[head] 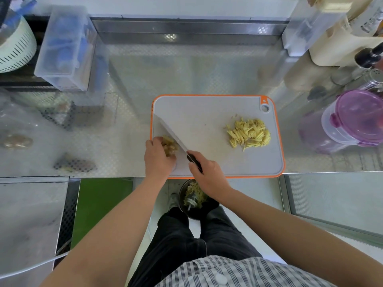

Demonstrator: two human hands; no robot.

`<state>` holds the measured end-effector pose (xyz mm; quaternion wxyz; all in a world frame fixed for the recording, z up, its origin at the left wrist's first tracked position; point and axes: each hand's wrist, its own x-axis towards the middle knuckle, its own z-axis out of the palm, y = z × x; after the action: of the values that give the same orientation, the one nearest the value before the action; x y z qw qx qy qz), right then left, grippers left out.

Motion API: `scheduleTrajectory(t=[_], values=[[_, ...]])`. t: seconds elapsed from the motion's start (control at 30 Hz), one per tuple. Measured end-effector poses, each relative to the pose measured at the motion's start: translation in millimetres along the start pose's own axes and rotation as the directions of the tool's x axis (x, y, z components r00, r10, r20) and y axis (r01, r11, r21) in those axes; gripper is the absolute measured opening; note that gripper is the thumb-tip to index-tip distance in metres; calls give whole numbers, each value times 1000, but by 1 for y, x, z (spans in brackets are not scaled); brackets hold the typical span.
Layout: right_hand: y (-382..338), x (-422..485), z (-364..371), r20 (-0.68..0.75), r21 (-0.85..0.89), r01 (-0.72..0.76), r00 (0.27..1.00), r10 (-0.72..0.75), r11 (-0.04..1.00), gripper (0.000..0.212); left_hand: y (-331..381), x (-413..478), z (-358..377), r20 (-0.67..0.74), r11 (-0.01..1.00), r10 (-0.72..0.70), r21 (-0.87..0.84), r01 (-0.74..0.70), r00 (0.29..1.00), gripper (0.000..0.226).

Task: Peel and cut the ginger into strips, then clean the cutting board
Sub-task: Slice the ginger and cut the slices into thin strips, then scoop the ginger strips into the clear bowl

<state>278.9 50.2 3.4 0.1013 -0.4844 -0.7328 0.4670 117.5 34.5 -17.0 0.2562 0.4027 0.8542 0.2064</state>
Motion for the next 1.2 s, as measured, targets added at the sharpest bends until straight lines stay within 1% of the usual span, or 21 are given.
scheduleTrajectory(t=[0.1,0.2,0.3,0.4,0.53,0.6,0.63,0.7,0.73,0.8,0.87,0.9,0.97,1.0,1.07,1.13,1.17,1.2], values=[[-4,6,-11,-61,-38,20,998,-22,999,33,-1,-2,-1,2,1000,21,-14,-20,1000,50],[-9,23,-35,-157,-104,22,987,-39,994,40,0,-1,-4,-32,1000,27,-11,-28,999,39],[-14,46,-47,-222,-264,32,971,-93,964,48,4,4,-8,-50,999,50,-4,-50,998,30],[-9,65,-40,-183,-393,43,975,-124,918,49,8,10,-9,-44,997,76,10,-75,996,30],[8,70,-19,-88,-439,45,992,-93,897,51,12,16,-9,-43,994,112,22,-111,993,35],[10,70,-11,-95,-479,8,994,-61,878,53,13,17,-9,-40,982,176,72,-173,984,36],[11,71,-8,-113,-525,-7,992,-61,851,52,14,17,-10,-33,972,222,93,-218,975,35],[10,71,-6,-134,-643,-1,985,-112,766,49,17,18,-9,-16,936,330,131,-325,944,35],[10,72,-6,-120,-673,10,985,-123,740,49,19,19,-8,-12,916,380,146,-374,925,35],[8,74,-6,-47,-646,43,994,-95,762,51,26,20,-6,-9,887,440,160,-434,898,34],[6,74,-9,16,-578,64,998,-67,814,54,33,20,-5,-9,881,451,161,-444,892,30],[7,72,-12,14,-541,64,998,-68,839,53,37,20,-5,-8,888,437,159,-431,899,30],[10,62,-21,-54,-421,42,996,-71,906,47,42,19,-3,1,909,396,143,-392,918,31],[13,55,-27,-102,-345,30,992,-69,938,41,45,18,-1,1,913,391,130,-388,920,28],[22,39,-43,-176,-222,-21,984,-19,975,25,56,16,3,0,904,410,135,-407,912,12],[31,23,-64,-223,-136,-123,971,90,983,12,75,12,13,32,897,415,152,-414,909,36],[36,15,-76,-247,-82,-170,958,145,982,12,88,9,18,68,897,412,143,-417,909,44],[41,7,-89,-276,-22,-207,942,193,978,17,102,6,26,108,891,428,115,-438,898,42]])
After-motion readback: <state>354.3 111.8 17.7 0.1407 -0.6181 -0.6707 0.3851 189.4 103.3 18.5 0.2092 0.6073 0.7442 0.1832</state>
